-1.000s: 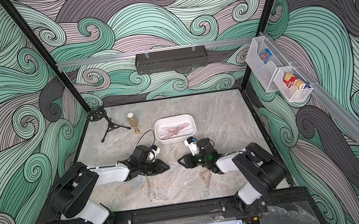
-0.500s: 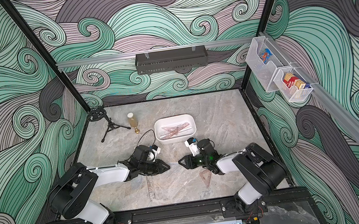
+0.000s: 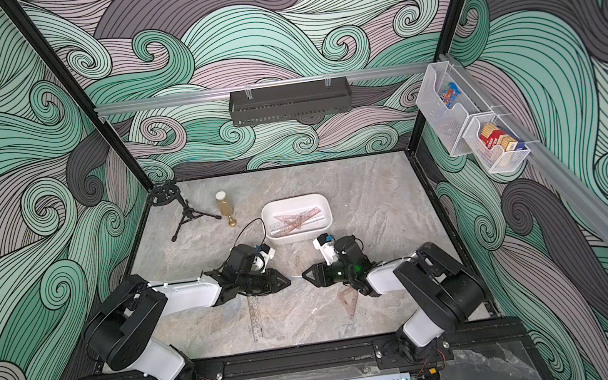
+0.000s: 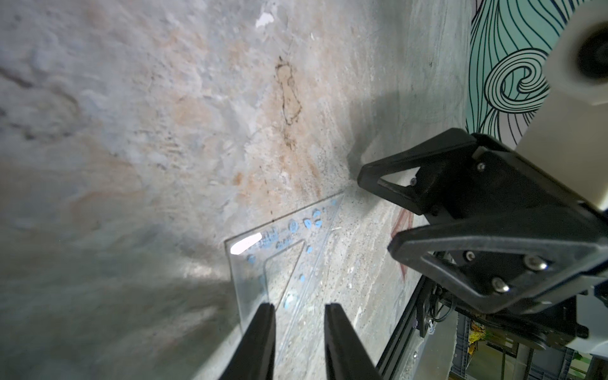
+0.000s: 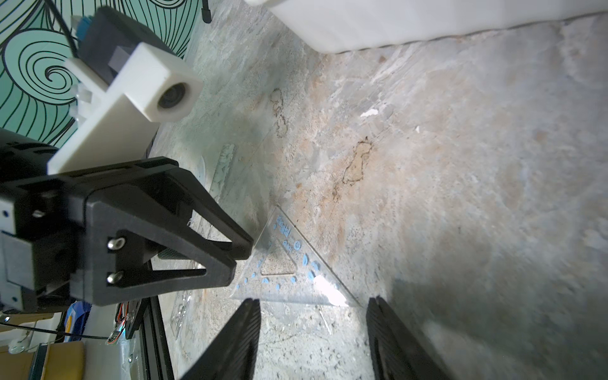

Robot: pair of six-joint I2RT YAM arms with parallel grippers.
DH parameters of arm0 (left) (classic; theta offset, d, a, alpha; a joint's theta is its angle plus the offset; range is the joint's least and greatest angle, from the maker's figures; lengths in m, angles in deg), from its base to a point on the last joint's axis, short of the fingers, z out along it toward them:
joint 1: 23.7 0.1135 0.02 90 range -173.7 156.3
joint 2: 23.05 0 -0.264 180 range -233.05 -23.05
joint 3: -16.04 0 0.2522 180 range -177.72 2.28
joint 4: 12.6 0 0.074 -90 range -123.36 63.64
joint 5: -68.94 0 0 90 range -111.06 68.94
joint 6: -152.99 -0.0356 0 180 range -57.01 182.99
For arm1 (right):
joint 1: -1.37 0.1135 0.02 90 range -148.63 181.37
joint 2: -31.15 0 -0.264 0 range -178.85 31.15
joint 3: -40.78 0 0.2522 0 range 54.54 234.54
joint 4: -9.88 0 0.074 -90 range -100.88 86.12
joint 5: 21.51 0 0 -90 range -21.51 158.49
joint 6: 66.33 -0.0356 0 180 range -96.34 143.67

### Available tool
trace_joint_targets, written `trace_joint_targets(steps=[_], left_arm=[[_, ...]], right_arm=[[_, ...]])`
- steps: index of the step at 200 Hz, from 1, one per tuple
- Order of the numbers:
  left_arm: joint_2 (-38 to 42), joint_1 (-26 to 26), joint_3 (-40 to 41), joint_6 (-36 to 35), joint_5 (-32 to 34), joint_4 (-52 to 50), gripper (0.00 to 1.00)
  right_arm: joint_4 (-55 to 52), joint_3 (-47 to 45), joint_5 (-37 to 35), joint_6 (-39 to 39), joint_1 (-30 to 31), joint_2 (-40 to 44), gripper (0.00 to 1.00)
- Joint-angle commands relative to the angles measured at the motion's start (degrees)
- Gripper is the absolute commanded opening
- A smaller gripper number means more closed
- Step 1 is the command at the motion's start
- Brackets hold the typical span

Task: Put the scattered rulers into the storage box
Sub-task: Pick up the ruler from the center of the board.

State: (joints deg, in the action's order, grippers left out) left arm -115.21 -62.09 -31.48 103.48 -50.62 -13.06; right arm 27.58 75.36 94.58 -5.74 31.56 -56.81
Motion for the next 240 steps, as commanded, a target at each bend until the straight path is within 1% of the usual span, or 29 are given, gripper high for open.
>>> trace_joint_targets(steps=[1,66,125,155,190,218,231,240], left_arm=[[-1.42,-0.28,-1.27,-0.39,0.46,-0.43,0.3],[-2.02,-0.19,-0.74,-0.65,1.89,-1.5,0.29],[-1.8,-0.19,-0.98,-1.66,5.21,-4.41,0.27],[-1.96,-0.19,-0.81,-1.82,5.74,-4.84,0.27],[-1.87,-0.19,-0.47,-1.64,6.39,-5.04,0.26],[-1.95,-0.19,-0.03,-1.55,6.97,-5.13,0.26],[-2.04,-0.19,0.07,-1.41,7.04,-5.15,0.25],[-2.01,-0.19,0.09,-1.47,7.06,-5.22,0.23]], right_arm=[[-0.07,-0.64,0.74,-0.37,-0.15,1.3,0.56],[-0.69,-1.07,1.22,-0.66,-0.17,2.09,0.56],[-2.05,-1.58,1.16,-0.69,-0.16,3.24,0.57],[-2.11,-1.99,1.64,-1.29,-0.16,3.29,0.58],[-1.26,-1.7,3.73,-2.57,-0.14,1.06,0.6],[0.21,-1.58,5.57,-3.53,-0.05,-1.0,0.6],[0.81,-1.68,5.99,-3.88,-0.05,-1.65,0.6],[0.97,-1.66,6.08,-3.95,-0.09,-1.99,0.6]])
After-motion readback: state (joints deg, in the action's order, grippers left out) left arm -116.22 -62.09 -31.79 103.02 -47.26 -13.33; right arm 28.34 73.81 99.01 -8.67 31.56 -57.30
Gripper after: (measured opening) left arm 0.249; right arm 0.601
